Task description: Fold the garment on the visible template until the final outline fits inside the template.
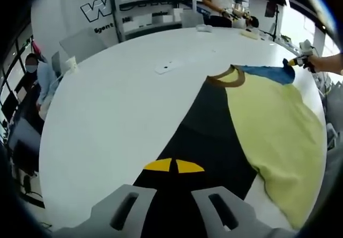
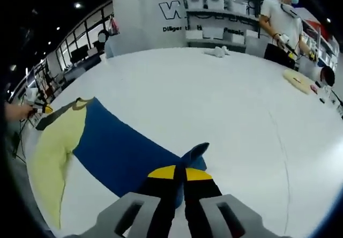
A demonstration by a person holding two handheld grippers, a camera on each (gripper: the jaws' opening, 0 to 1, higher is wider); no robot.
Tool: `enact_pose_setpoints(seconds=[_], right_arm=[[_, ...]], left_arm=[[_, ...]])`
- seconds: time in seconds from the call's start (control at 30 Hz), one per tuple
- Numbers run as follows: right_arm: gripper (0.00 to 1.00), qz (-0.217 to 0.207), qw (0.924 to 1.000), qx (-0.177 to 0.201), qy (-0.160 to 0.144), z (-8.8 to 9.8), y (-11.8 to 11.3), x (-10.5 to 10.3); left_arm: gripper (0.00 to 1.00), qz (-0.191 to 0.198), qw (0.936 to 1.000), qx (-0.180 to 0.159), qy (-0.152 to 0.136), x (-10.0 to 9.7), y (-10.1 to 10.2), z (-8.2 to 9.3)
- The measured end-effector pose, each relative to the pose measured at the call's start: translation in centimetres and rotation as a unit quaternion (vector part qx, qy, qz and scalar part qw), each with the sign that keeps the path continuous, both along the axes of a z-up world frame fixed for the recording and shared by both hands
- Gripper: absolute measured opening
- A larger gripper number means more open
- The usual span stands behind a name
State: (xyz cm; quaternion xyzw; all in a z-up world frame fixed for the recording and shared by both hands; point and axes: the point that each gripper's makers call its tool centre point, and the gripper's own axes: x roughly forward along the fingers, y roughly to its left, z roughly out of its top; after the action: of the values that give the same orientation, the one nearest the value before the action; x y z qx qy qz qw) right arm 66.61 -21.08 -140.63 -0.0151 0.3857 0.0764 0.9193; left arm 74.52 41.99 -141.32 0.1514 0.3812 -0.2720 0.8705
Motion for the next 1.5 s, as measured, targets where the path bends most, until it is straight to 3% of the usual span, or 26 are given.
enact_pose_setpoints(seconds=[0.07,0.13,0.33,0.57,0.67,0.73,0.8,0.9,1.0,1.27,1.33,1.5], right_arm=[[0.00,0.004,0.9988,-0.045,0.021,-0.6,-1.2,-0.5],[0.00,-0.005,0.9988,-0.043,0.020,-0.7,-1.5,-0.7],[0.00,-0.036,0.9927,-0.107,0.044,-1.0,-4.6,-2.1],[0.00,-0.056,0.9863,-0.132,0.082,-2.1,-4.8,-3.6],[0.02,-0.064,0.9853,-0.133,0.087,-2.3,-4.6,-3.8],[0.13,-0.071,0.9855,-0.135,0.076,-2.2,-4.8,-3.6],[0.19,-0.109,0.9839,-0.123,0.071,-2.0,-5.4,-3.9],[0.18,-0.119,0.9845,-0.111,0.065,-1.8,-5.8,-4.4],[0.17,-0.158,0.9818,-0.084,0.062,-2.0,-6.8,-5.1],[0.10,-0.167,0.9808,-0.074,0.069,-2.6,-7.5,-6.6],[0.10,-0.162,0.9799,-0.080,0.084,-3.2,-7.6,-7.3],[0.08,-0.142,0.9836,-0.068,0.087,-3.6,-6.3,-7.4]], left_arm=[[0.04,-0.001,1.0000,0.001,0.000,0.0,0.0,0.0],[0.04,-0.001,1.0000,0.001,0.000,-0.1,0.0,0.0],[0.04,-0.001,1.0000,0.001,-0.001,0.0,-0.2,0.1],[0.04,-0.004,1.0000,-0.001,0.001,-0.2,-0.6,-0.1],[0.04,-0.005,1.0000,-0.001,0.001,-0.3,-0.6,-0.1],[0.04,-0.004,1.0000,-0.001,0.001,-0.3,-0.5,0.0],[0.04,-0.004,1.0000,-0.001,0.001,-0.3,-0.4,0.0],[0.04,-0.002,1.0000,-0.001,0.000,-0.3,-0.2,0.1],[0.04,-0.001,1.0000,-0.001,0.001,-0.4,-0.2,0.1],[0.04,-0.002,1.0000,-0.001,0.002,-0.5,-0.4,0.0],[0.04,-0.003,1.0000,-0.002,0.002,-0.5,-0.5,0.0],[0.04,-0.005,1.0000,-0.002,0.002,-0.6,-0.7,0.0]])
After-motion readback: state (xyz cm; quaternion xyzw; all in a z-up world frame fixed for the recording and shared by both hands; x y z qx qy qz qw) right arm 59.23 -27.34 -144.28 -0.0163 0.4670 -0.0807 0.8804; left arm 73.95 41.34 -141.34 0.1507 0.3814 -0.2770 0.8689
